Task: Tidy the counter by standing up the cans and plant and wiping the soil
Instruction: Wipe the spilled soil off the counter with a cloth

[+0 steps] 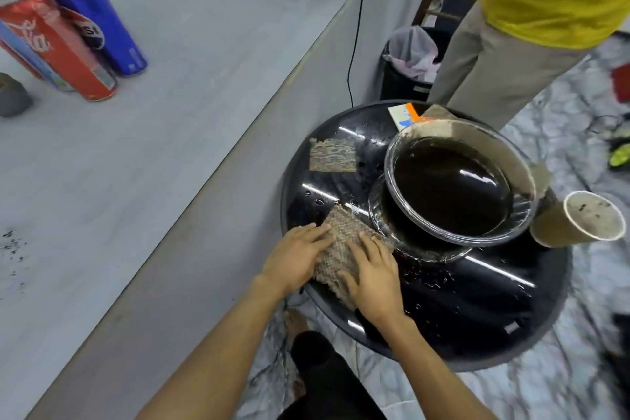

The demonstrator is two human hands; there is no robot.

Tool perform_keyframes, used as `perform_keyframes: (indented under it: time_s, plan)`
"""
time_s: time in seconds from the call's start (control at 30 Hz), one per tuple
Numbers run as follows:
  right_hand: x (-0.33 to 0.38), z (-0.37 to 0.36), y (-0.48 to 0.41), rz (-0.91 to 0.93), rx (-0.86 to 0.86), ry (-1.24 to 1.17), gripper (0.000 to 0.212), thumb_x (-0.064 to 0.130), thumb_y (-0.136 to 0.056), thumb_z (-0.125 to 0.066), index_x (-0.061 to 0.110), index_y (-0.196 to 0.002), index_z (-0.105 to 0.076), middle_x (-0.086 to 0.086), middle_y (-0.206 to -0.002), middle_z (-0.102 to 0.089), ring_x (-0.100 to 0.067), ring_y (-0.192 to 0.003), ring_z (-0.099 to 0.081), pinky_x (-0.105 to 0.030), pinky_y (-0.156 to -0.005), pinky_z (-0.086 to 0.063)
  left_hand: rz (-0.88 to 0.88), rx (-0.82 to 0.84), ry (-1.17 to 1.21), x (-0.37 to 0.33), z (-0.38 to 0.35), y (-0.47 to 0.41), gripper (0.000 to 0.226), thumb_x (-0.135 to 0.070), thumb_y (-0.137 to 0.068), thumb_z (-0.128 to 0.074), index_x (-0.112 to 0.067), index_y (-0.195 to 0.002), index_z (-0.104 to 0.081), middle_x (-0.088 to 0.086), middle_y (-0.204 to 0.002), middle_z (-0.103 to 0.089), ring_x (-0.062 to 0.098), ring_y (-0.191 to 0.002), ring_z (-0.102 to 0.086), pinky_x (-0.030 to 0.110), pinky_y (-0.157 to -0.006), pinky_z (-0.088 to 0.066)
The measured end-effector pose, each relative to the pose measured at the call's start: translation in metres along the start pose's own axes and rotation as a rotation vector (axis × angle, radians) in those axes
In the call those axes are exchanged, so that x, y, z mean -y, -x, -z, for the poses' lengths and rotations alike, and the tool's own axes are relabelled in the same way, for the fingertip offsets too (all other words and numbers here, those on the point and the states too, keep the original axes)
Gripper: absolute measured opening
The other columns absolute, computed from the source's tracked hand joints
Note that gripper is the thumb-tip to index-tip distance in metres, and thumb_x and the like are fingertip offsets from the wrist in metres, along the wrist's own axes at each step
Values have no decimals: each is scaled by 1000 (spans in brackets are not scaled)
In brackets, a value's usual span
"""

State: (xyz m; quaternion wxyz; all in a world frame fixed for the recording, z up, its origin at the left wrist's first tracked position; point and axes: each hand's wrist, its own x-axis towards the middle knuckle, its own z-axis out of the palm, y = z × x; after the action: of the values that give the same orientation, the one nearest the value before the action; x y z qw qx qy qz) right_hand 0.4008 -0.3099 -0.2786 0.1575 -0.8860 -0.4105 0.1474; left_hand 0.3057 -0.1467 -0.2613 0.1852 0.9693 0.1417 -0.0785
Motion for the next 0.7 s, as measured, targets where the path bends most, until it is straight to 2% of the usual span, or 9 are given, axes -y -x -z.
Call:
perform_keyframes:
  time_s: [0.07, 0.13, 0.23, 0.37, 0.47, 0.57, 0.7]
  plan:
    - [-2, -1, -1, 1, -47, -21, 57, 47, -87, -60, 27, -138, -46, 2, -147, -37, -21, -136, -26, -43, -111, -25, -3, -50, 30, -1, -3, -2, 46, -21, -96, -52, -26, -142, -45, -5, -153, -35, 20, -138, -33, 31, -115, -18]
    - [-1, -3, -2, -1, -74, -64, 49, 46, -85, -63, 29, -130, -53, 7, -138, -41, -17, -127, -29, -38, -102, -28, -2, -88, 66, -2, -5, -2, 41, -18, -95, -55, -23, -136, -53, -5, -146, -46, 19, -127, -42, 31, -110, -28]
    - [3, -6, -4, -8, -95, -127, 32, 37, -88, -64, 30, -118, -59, 8, -127, -46, -15, -115, -32, -29, -89, -24, 3, -153, 119, -3, -9, -1, 32, -14, -92, -58, -18, -122, -65, -2, -125, -59, 19, -106, -50, 33, -98, -41]
    - [6, -7, -9, -6, -95, -223, 18, 22, -90, -63, 25, -108, -63, 7, -114, -50, -10, -104, -35, -26, -81, -21, 50, -207, 167, -6, -6, -3, 21, -16, -91, -59, -20, -110, -68, -4, -103, -60, 17, -89, -50, 34, -87, -42]
    - [7, -6, -11, -15, -102, -324, 16, 18, -90, -63, 22, -106, -63, 7, -108, -50, -11, -102, -39, -25, -84, -24, 71, -223, 234, -7, -1, -2, 20, -16, -92, -58, -20, -109, -68, -4, -105, -60, 17, -90, -55, 36, -85, -46]
    - [15, -1, -12, -15, -176, -423, 18, 17, -89, -64, 22, -106, -62, 8, -104, -51, -10, -100, -40, -26, -89, -36, 81, -283, 392, -6, 11, 3, 21, -11, -92, -58, -17, -110, -68, -5, -106, -59, 14, -92, -59, 32, -84, -49]
    - [43, 18, -18, 38, -293, -515, 20, 13, -88, -65, 22, -107, -63, 11, -103, -51, -11, -101, -47, -15, -88, -36, 76, -421, 464, -3, 47, 13, 25, -4, -89, -60, -16, -109, -70, -4, -107, -59, 8, -97, -57, 22, -90, -46]
